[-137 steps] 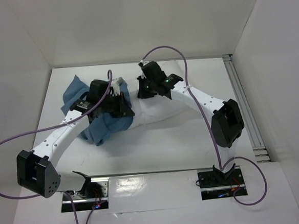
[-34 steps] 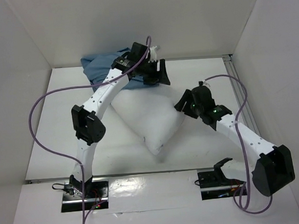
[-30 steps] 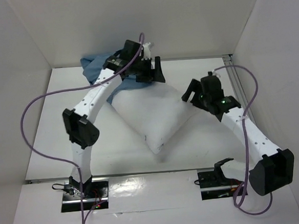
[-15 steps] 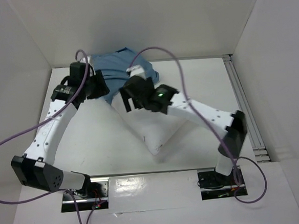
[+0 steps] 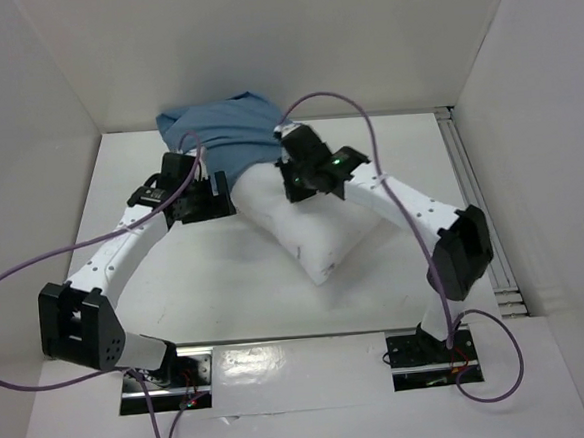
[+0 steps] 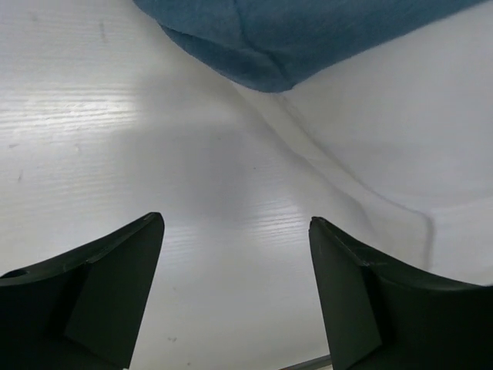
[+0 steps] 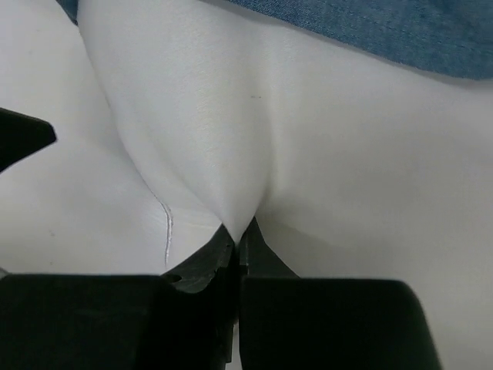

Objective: Put the pillow into the pillowcase

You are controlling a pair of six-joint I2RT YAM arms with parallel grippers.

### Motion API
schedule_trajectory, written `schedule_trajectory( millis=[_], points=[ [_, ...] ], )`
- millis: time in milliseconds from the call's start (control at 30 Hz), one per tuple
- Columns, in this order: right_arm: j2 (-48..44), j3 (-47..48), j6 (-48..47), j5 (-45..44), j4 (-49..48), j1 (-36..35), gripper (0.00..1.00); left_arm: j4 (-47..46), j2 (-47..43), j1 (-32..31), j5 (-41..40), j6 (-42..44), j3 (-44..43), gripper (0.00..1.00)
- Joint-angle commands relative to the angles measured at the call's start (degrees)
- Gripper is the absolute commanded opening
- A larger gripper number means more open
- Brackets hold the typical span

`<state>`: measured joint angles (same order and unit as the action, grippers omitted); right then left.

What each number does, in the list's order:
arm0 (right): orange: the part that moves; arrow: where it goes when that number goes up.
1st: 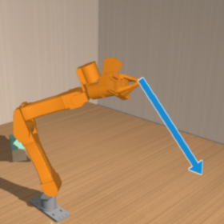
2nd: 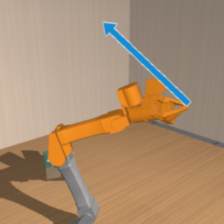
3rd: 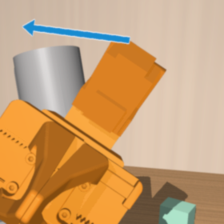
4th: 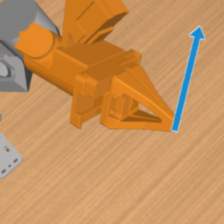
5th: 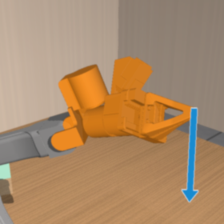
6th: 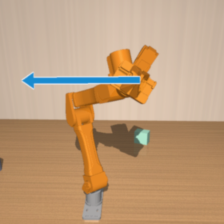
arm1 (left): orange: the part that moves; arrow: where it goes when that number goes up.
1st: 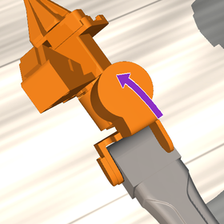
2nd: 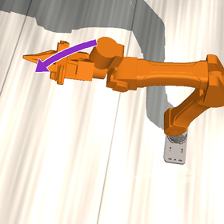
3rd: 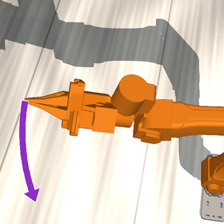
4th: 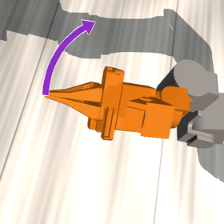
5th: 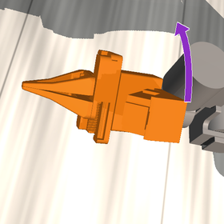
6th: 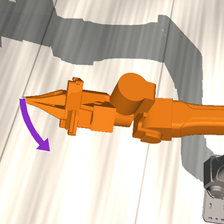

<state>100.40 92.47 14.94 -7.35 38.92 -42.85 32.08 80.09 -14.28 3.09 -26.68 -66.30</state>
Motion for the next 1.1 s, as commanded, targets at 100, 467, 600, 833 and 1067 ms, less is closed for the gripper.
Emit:
schedule_trajectory(
  millis=[100, 467, 600, 833, 1067],
  points=[
    [-8.0, -0.8, -5.1, 19.2, -2.4, 8.5, 0.00, -10.6, 3.6, -2.6, 5.7, 4.9, -0.2, 0.84],
    [-9.7, -1.9, -5.6, 21.1, -1.3, 11.0, 0.00, -11.7, 16.1, -3.8, -1.3, 7.3, -12.3, 0.74],
    [-10.3, -2.4, -5.6, 21.1, -1.3, 12.2, 0.00, -10.9, 16.1, -2.8, -6.1, 7.9, -13.1, 0.67],
    [-10.9, -4.0, -5.6, 21.7, -1.3, 13.3, 0.00, -12.0, 18.9, -0.9, -3.8, 8.5, -14.9, 0.62],
    [-10.9, -4.5, -5.6, 21.7, -0.8, 13.3, 0.00, -12.6, 19.6, -0.9, -5.6, 8.0, -17.1, 0.31]
  ],
)
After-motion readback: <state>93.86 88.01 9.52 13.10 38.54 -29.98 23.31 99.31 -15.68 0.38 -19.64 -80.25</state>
